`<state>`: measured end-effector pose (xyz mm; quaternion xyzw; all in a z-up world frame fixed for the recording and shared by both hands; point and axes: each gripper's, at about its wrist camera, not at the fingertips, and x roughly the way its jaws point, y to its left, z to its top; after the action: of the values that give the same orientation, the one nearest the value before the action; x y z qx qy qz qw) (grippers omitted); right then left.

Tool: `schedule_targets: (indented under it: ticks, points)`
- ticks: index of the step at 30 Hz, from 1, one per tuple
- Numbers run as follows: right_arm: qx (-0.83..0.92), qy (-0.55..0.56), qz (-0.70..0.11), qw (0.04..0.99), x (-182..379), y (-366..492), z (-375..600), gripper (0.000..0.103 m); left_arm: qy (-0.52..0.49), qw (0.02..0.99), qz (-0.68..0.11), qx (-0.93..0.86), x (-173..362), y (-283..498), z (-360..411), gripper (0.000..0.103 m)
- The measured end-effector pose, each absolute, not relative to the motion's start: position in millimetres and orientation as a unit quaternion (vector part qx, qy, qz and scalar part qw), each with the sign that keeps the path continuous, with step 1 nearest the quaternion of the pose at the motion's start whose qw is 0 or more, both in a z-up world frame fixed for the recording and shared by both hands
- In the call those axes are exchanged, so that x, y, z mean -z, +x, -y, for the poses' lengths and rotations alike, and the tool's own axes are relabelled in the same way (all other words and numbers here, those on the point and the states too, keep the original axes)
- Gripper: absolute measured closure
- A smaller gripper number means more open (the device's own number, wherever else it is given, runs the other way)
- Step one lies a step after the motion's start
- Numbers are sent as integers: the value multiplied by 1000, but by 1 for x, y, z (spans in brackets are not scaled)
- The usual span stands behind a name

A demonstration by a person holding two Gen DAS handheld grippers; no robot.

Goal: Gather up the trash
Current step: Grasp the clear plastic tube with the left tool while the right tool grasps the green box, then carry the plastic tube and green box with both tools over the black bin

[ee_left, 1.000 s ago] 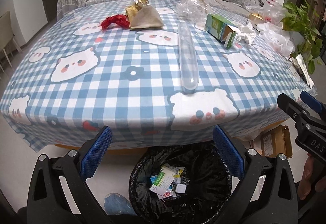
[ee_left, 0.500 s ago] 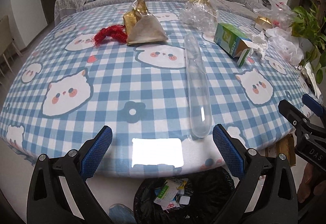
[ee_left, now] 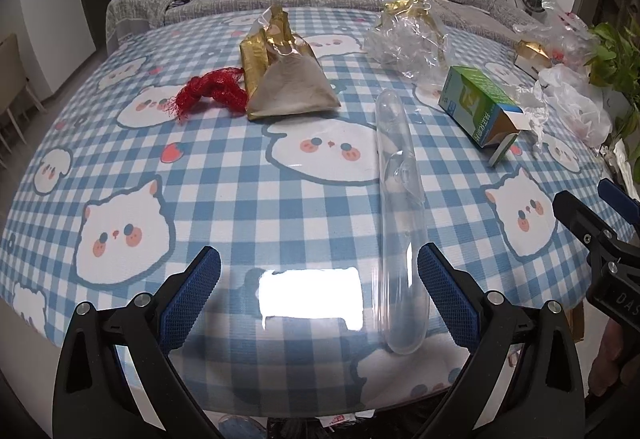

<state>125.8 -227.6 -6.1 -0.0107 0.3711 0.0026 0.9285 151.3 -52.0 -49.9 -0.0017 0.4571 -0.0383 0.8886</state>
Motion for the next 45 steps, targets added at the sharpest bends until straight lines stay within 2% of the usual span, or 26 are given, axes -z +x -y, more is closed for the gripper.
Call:
schedule_targets:
  ticks: [13, 15, 18, 21, 30, 33, 34, 45]
  points:
    - [-6, 3, -373, 928, -2, 201, 231, 8, 1, 886, -462, 46, 47, 197, 71, 8]
    - [-6, 3, -375, 927, -2, 211, 229, 8, 2, 885, -464, 48, 48, 204, 73, 10]
    - [-7, 5, -380, 925, 0, 223, 227, 9, 2, 882, -468, 50, 50, 214, 78, 17]
    - [-10, 7, -388, 921, 4, 234, 225, 14, 1, 879, -474, 53, 53, 221, 81, 25]
    - [-23, 5, -406, 914, 16, 250, 212, 32, 16, 873, -483, 67, 59, 228, 95, 56]
    - [-22, 6, -413, 910, 21, 253, 212, 44, 27, 874, -481, 65, 59, 228, 98, 71]
    - [-21, 9, -415, 910, 22, 253, 212, 55, 29, 874, -480, 66, 58, 228, 98, 76]
    - [-13, 14, -410, 912, 20, 243, 217, 56, 24, 875, -478, 70, 56, 222, 94, 78]
